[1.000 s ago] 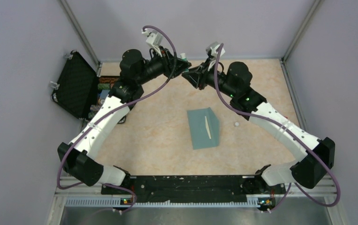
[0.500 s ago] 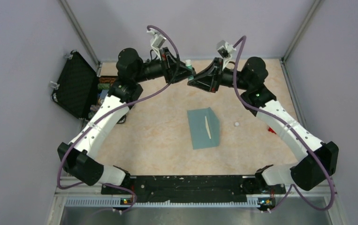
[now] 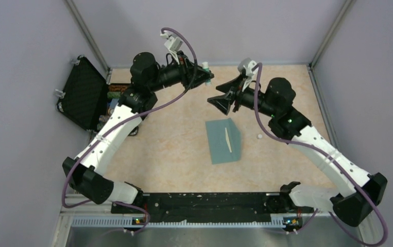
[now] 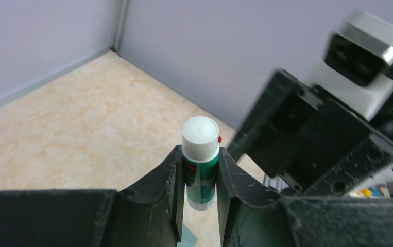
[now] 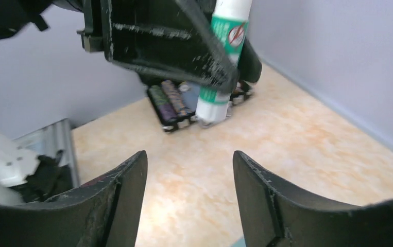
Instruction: Place the letter into the envelope and seal it
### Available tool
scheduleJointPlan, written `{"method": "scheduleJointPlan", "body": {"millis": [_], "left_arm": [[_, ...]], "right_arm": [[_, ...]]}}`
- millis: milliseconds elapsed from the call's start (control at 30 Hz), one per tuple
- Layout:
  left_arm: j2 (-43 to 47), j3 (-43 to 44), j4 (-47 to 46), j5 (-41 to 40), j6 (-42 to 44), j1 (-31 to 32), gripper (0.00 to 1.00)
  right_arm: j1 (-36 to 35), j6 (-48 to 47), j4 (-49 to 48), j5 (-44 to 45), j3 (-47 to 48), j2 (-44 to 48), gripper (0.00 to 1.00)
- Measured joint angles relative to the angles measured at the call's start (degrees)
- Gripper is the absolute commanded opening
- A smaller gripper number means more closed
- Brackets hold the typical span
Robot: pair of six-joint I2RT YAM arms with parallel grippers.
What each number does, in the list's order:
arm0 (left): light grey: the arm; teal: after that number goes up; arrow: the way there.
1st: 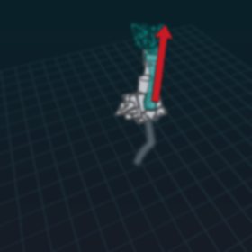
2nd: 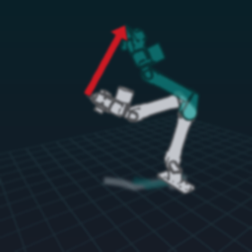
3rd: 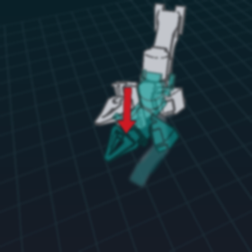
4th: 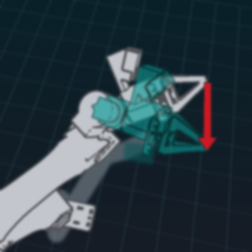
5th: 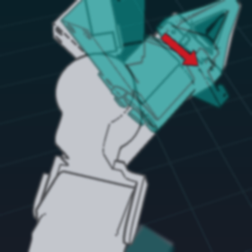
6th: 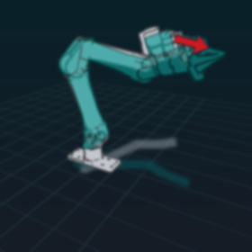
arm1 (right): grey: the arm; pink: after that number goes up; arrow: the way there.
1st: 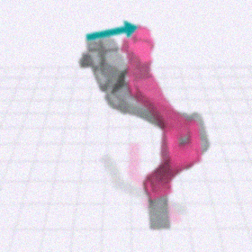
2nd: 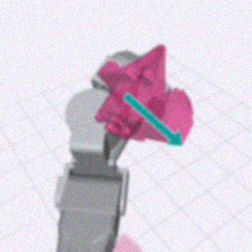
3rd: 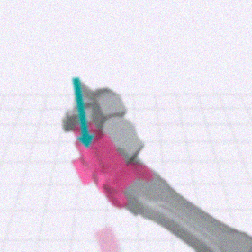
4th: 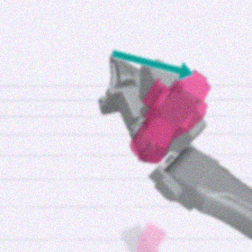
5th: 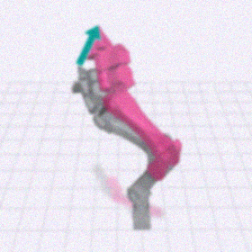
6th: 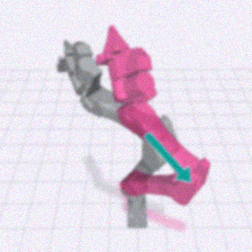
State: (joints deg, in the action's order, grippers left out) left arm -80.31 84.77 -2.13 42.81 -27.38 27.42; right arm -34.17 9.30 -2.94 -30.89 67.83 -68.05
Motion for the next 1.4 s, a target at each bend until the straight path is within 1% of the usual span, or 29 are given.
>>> {"method": "scheduleJointPlan", "body": {"millis": [67, 133, 267, 433, 667, 967, 1167, 1300, 1367, 1400], "left_arm": [[0.17, 0.46, 1.49, -5.70, 0.74, 1.03, 0.00], [0.39, 0.87, 2.40, -9.66, 1.18, 2.40, 0.00], [0.81, 1.07, 2.75, -13.64, 1.60, 4.07, 0.00], [1.20, 1.05, 3.23, -16.90, 1.90, 4.66, 0.00], [1.95, 0.83, 3.58, -19.30, 2.03, 4.66, 0.00], [2.05, 0.83, 3.65, -19.26, 1.75, 4.66, 0.00], [2.05, 0.83, 3.65, -19.02, 1.53, 4.66, 0.00], [2.05, 0.83, 3.65, -18.71, 1.51, 4.66, 0.00], [2.05, 0.81, 3.52, -18.71, 1.49, 4.66, 0.00], [2.05, 0.81, 3.43, -18.71, 1.40, 4.66, 0.00]], "right_arm": [[-2.10, -3.48, 0.74, 6.62, -2.32, 2.99, 0.48], [-3.72, -5.55, 1.07, 12.15, -2.49, 3.89, 0.46], [-6.49, -7.87, 0.57, 20.87, -1.29, 1.49, 0.46], [-9.51, -9.27, 0.55, 26.80, -0.11, -2.10, 0.46], [-9.97, -9.27, -1.16, 28.85, 0.22, -2.60, 0.46], [-9.99, -8.85, -5.57, 28.89, 0.37, -2.54, 0.46], [-10.01, -8.85, -7.61, 27.19, 0.55, -2.54, 0.36], [-10.03, -8.72, -7.76, 26.99, 0.57, -2.54, 0.21], [-10.08, -8.31, -7.65, 27.12, 0.66, -2.54, 0.19], [-10.08, -8.13, -7.50, 27.19, 0.83, -2.56, 0.21]]}}
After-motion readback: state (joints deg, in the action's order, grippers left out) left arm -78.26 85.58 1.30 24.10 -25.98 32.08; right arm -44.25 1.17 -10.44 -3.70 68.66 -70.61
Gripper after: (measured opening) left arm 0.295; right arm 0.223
